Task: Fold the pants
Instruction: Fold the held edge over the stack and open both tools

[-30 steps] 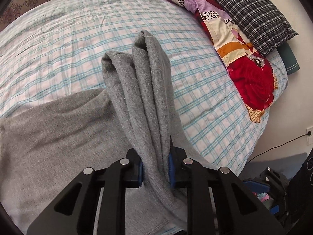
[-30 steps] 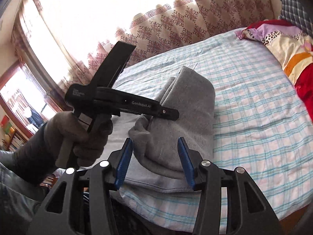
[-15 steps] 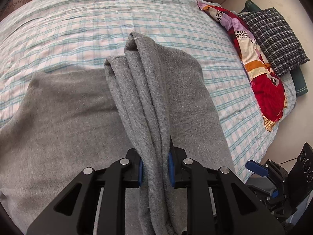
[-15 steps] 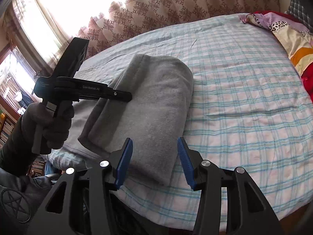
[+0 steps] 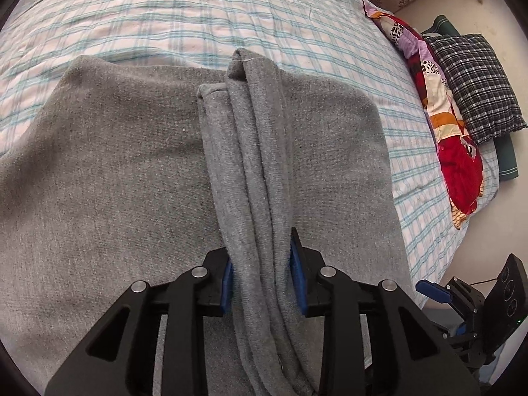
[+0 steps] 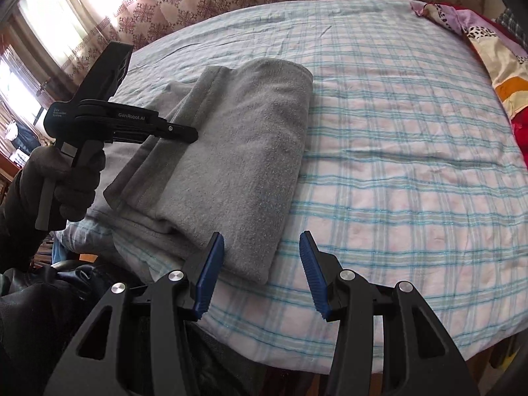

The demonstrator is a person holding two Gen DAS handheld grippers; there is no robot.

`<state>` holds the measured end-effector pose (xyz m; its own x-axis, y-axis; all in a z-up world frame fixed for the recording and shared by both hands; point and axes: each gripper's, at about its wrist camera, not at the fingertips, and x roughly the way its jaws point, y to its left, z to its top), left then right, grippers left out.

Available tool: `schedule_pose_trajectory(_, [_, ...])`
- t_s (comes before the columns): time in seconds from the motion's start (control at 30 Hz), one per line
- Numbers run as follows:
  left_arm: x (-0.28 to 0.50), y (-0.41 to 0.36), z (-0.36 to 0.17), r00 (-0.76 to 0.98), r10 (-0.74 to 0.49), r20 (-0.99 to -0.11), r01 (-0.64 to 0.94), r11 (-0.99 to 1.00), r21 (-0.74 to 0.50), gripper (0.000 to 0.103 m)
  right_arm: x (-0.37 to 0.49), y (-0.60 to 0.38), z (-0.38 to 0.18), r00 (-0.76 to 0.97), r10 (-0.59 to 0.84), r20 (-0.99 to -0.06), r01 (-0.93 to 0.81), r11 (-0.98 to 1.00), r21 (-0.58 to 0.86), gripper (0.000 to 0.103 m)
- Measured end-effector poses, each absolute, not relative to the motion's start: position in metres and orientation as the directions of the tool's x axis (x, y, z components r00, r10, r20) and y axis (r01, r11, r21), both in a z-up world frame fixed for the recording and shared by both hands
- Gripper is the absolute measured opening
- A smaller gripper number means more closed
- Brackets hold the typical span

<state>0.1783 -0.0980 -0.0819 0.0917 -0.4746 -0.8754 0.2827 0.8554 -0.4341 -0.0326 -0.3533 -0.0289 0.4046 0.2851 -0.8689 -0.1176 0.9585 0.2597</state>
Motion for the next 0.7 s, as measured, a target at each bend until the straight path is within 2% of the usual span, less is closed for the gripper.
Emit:
schedule_pose_trajectory(0.07, [0.178, -0.097, -0.08, 0.101, -0.46, -0.882, 0.283, 0.863, -0.418, 0.044, -0.038, -0.35, -0.027, 0.394, 0.284, -0.874, -0.134, 0.959, 0.252, 0.05])
schedule_pose_trajectory(0.2, [0.171, -0.093, -0.08, 0.086, -0.462, -0.882, 0.28, 0.861, -0.424, 0.048, -0.044, -0.339, -0.032, 0.386, 0.238, -0.891, -0.146, 0.97, 0.195, 0.05])
schedule_pose_trajectory(0.27, [0.164, -0.094, -0.078, 0.085, -0.467, -0.88, 0.292, 0.856, -0.426, 0.056, -0.039, -0.336, -0.039, 0.383, 0.177, -0.907, -0.119, 0.983, 0.142, 0.05])
schedule_pose_trajectory(0.37, [0.152, -0.1, -0.075, 0.096, -0.441, -0.893, 0.321, 0.862, -0.391, 0.057, -0.034, -0.334, -0.045, 0.389, 0.111, -0.915, -0.081, 0.993, 0.086, 0.05])
schedule_pose_trajectory(0.47, [0.138, -0.11, -0.074, 0.149, -0.361, -0.92, 0.391, 0.877, -0.281, 0.057, -0.034, -0.347, -0.037, 0.42, 0.065, -0.905, -0.008, 0.998, 0.068, 0.05])
schedule_pose_trajectory(0.57, [0.128, -0.118, -0.075, 0.19, -0.316, -0.929, 0.448, 0.871, -0.204, 0.059, -0.037, -0.364, -0.039, 0.408, 0.089, -0.908, 0.056, 0.991, 0.122, 0.052])
schedule_pose_trajectory(0.7, [0.124, -0.114, -0.075, 0.196, -0.308, -0.931, 0.476, 0.86, -0.184, 0.06, -0.04, -0.36, -0.047, 0.387, 0.067, -0.92, 0.046, 0.995, 0.091, 0.054])
